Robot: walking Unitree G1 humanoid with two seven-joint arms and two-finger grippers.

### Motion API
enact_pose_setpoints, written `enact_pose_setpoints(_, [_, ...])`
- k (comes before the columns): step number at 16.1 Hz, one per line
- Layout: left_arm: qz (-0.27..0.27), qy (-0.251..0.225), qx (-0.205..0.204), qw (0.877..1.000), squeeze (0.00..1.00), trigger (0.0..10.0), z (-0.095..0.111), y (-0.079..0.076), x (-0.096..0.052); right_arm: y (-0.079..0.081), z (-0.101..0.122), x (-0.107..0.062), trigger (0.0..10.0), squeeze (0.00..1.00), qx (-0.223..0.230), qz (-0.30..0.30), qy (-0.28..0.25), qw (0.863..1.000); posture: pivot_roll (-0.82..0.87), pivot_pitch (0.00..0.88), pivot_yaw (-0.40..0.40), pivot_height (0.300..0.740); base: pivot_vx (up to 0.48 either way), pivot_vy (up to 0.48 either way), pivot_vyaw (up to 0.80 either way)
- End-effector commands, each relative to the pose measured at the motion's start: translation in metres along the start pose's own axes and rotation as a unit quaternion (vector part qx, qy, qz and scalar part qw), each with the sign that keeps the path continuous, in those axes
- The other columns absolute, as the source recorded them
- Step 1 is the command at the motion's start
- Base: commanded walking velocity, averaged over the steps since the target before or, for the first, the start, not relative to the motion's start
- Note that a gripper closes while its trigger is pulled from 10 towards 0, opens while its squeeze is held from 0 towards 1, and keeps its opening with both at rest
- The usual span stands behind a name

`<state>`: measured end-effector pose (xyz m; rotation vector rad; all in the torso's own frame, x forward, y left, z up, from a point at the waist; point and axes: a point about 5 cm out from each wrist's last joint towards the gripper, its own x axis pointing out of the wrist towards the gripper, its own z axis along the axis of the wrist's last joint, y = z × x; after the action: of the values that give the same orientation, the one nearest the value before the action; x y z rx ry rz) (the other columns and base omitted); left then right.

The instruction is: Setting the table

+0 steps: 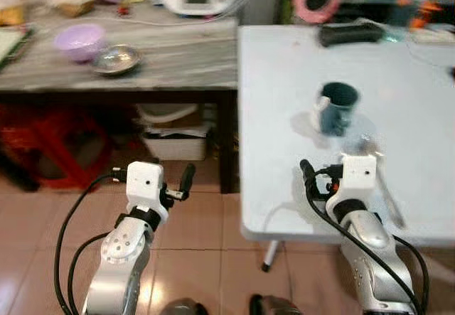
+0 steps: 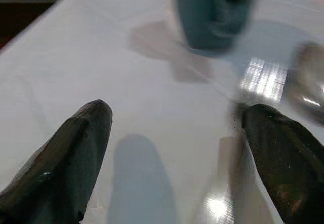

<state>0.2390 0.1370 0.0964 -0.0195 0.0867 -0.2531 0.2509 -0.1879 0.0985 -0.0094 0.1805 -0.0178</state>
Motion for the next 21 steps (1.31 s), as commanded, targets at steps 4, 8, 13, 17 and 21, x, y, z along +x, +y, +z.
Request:
enact_pose_setpoints(4, [-0.001, -0.001, 0.0, 1.0, 0.0, 10.0, 0.002, -0.001, 0.0, -0.004, 0.003, -0.005, 10.0, 0.0, 0.007, -0.011, -0.004, 1.0, -0.02, 0.079, 0.043, 0.74, 0.0, 0.0, -0.8])
enact_pose_setpoints(8, [-0.004, -0.001, 0.0, 1.0, 0.0, 10.0, 0.003, -0.002, 0.001, -0.004, -0.001, 0.004, 10.0, 0.0, -0.001, -0.004, 0.02, 1.0, -0.02, 0.087, 0.045, 0.74, 0.0, 0.0, 0.0])
enact_pose_setpoints(13, [-0.001, 0.001, 0.0, 1.0, 0.0, 10.0, 0.002, -0.001, -0.002, 0.004, -0.021, -0.004, 6.0, 0.0, 0.021, 0.013, 0.075, 0.997, -0.01, 0.095, 0.038, 0.74, 0.0, 0.0, 0.0])
enact_pose_setpoints(17, [-0.004, 0.0, 0.002, 1.0, 0.0, 10.0, 0.004, 0.0, -0.001, 0.001, -0.008, -0.007, 10.0, 0.0, 0.045, 0.013, 0.034, 0.998, -0.02, 0.095, 0.043, 0.74, 0.0, 0.0, 0.0])
enact_pose_setpoints(21, [-0.005, -0.001, 0.001, 1.0, 0.0, 10.0, 0.004, -0.001, 0.0, 0.0, 0.011, -0.011, 10.0, 0.0, 0.071, 0.041, -0.022, 0.996, -0.02, 0.095, 0.041, 0.74, 0.0, 0.0, 0.0])
